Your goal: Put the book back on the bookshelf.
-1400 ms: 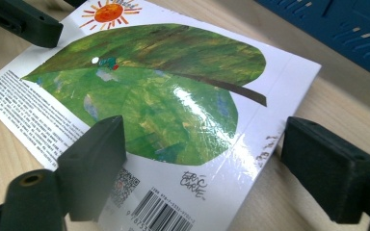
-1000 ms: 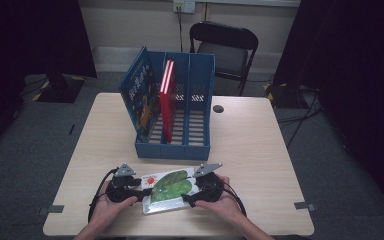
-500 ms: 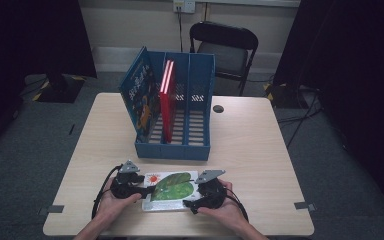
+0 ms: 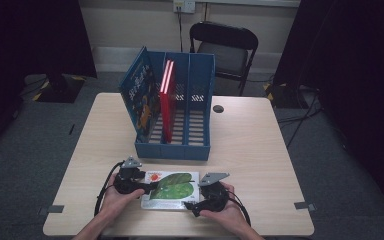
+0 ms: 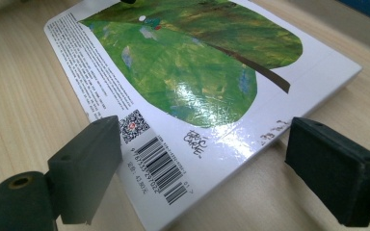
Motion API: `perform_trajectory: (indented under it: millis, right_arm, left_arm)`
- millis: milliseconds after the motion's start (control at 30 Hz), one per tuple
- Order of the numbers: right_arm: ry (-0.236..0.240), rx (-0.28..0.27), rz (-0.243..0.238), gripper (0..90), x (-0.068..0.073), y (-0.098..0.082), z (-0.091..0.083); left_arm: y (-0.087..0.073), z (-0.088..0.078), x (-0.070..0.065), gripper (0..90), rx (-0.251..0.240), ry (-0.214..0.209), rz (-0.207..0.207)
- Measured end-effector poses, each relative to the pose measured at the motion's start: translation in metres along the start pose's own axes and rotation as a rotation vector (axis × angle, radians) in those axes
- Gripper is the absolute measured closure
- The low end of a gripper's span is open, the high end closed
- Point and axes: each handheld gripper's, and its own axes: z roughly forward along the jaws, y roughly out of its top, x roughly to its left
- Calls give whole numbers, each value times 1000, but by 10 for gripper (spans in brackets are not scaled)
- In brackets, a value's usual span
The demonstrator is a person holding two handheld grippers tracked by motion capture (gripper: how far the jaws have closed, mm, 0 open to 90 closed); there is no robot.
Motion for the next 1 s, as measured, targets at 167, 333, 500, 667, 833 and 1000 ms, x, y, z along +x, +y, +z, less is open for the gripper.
perform_trajectory:
  millis: [167, 333, 500, 667, 833, 1000]
  right_arm:
    - [3, 8, -17, 121, 1, 1, -1]
    - [2, 24, -41, 117, 4, 0, -2]
    - [-9, 34, -61, 110, 6, -2, -1]
    - [-22, 40, -78, 104, 9, -7, 0]
    - [-29, 44, -80, 97, 10, -7, 1]
    - [-42, 44, -84, 87, 12, -7, 2]
  left_arm:
    - [1, 2, 1, 250, -11, 0, -3]
    - [1, 2, 1, 251, -12, -2, -3]
    - [2, 4, 2, 251, -18, -2, -7]
    - [6, 7, 3, 257, -23, -6, -28]
    - [7, 4, 11, 329, -34, -38, -98]
    - [8, 1, 12, 344, -39, -47, -108]
